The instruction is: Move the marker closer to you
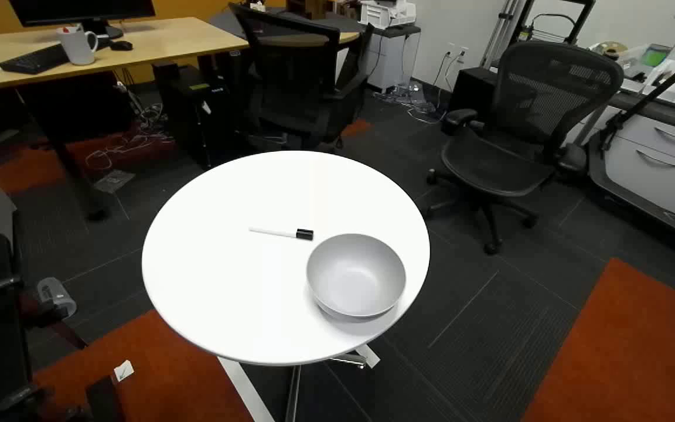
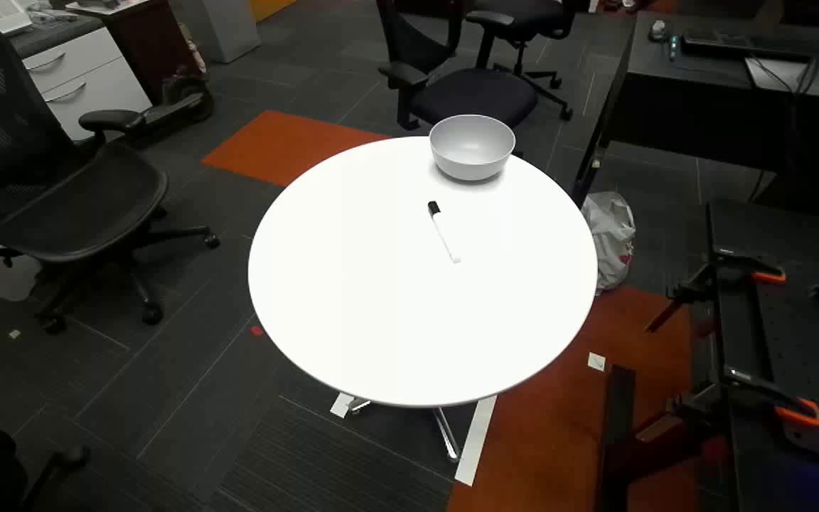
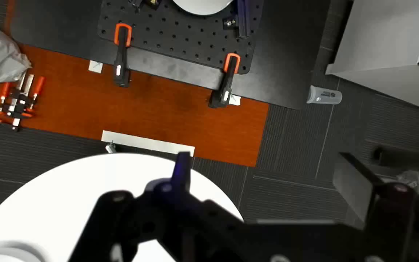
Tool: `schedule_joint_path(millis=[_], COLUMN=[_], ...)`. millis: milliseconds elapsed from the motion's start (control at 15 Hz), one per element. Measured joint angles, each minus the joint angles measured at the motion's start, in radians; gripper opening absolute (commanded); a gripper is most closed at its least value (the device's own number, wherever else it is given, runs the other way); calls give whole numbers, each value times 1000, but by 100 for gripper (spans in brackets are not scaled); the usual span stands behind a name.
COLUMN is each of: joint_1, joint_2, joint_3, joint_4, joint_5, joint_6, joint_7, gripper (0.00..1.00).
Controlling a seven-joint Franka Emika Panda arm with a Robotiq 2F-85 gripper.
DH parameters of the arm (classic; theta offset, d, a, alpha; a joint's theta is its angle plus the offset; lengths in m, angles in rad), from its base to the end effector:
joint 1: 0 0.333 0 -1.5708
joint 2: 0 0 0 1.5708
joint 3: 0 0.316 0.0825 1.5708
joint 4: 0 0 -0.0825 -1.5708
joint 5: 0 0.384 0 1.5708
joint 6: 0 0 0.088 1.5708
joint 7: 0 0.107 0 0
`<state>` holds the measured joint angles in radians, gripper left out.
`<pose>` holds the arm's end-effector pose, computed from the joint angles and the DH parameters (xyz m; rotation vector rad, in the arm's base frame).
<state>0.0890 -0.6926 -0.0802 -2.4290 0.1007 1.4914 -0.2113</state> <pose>0.3137 0.0103 0.5222 -2.9269 -0.3536 0.3437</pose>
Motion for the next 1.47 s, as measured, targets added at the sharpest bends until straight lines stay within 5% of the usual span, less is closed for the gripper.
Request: schedule_joint_path(millis=[667, 1467], joint_1=[-2, -39], joint_2=[16, 449], joint_3=[4, 129], joint_4=[0, 39], joint_5=[21, 119], joint_6=[39, 572], joint_7=[13, 536], gripper=[100, 100])
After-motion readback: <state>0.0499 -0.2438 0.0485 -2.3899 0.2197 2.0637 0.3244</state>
